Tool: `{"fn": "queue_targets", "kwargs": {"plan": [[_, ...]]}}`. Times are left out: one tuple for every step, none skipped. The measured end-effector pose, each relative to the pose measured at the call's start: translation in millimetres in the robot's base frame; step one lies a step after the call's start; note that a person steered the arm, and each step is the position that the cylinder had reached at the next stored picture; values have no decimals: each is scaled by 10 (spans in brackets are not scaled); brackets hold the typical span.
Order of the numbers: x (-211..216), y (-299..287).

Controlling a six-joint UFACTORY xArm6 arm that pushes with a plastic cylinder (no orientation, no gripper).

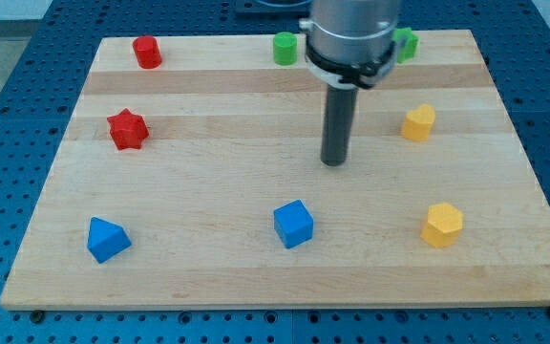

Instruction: Point your arm at the green star

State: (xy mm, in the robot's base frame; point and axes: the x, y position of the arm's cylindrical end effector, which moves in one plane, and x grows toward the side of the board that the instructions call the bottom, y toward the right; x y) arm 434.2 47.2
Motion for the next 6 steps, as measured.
{"fn": "queue_targets", "kwargs": {"plan": [[-306,-44],[-588,12],[-824,301],[-1027,828],[-1275,1281],[-1492,1648]]}}
